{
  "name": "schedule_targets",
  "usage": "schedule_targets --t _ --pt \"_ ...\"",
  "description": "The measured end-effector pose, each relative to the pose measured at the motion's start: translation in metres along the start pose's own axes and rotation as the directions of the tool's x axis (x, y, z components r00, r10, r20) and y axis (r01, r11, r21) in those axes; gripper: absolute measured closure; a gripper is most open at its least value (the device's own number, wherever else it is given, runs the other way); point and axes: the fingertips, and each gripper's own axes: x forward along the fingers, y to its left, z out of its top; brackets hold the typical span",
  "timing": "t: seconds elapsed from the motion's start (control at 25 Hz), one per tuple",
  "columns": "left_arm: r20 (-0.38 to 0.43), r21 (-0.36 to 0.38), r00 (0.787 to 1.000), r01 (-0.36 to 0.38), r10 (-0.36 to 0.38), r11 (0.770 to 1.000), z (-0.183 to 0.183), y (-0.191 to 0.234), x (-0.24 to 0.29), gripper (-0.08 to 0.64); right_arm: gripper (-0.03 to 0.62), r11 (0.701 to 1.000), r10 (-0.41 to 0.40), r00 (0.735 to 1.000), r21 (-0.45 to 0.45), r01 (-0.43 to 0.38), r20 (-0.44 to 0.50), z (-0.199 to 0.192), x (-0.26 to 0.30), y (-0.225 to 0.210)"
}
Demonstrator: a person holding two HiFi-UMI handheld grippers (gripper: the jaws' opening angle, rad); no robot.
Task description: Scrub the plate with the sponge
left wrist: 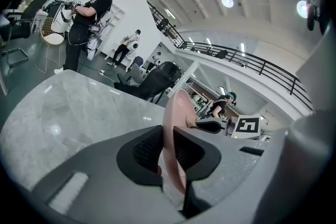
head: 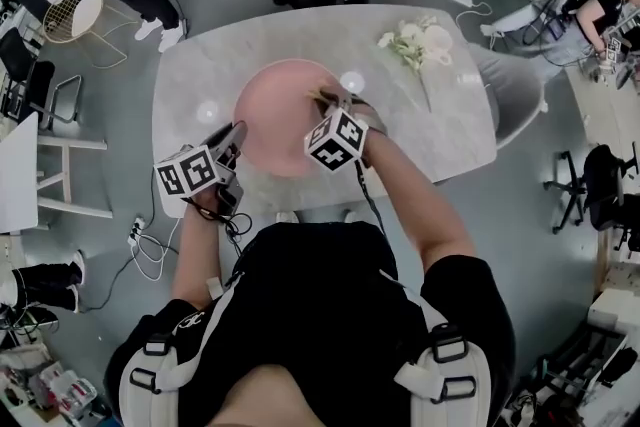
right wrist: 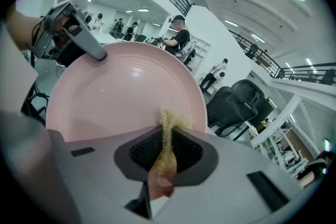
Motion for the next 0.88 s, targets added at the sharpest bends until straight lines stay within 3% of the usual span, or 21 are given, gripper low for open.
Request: schedule_targets --t 0.16,0.28,0.44,0.52,0.64,0.76,0.88 --pt "-0.025 -0.04 0.999 0.023 -0.024 0.999 -0.006 -0.002 0.007 0.509 0.538 0.999 -0.01 1.0 0.041 0.011 -0.016 -0.007 0.001 -0.008" --pt "-0.043 -0.074 0.999 0.0 -0.003 0.997 -0.01 0.005 0.011 0.511 0.538 0.998 -0.006 1.0 0.07 0.007 -0.002 -0.007 -0.004 -0.006" --pt "-0.059 -0.126 0.998 -0.016 0.009 0.992 -0.016 0.011 0.018 0.517 0.538 0.968 0.004 0.984 0.245 -0.049 0.178 0.018 -0.035 -0.017" --pt "-0.071 -0.154 0.997 -0.014 0.003 0.988 -0.018 0.014 0.024 0.517 0.538 0.934 -0.064 0.956 0.354 -0.043 0.285 0.034 -0.064 -0.036" --pt "-0.085 -0.194 0.996 -0.024 0.008 0.981 -0.021 0.02 0.033 0.517 0.538 0.878 -0.218 0.889 0.479 -0.002 0.403 0.047 -0.11 -0.066" --pt "-0.106 -0.215 0.994 -0.059 0.037 0.975 -0.026 0.027 0.047 0.517 0.538 0.823 -0.358 0.83 0.565 0.064 0.427 0.033 -0.145 -0.087" --pt "-0.134 -0.232 0.988 -0.104 0.074 0.967 -0.035 0.031 0.068 0.517 0.538 0.77 -0.456 0.797 0.624 0.131 0.396 0.008 -0.167 -0.1"
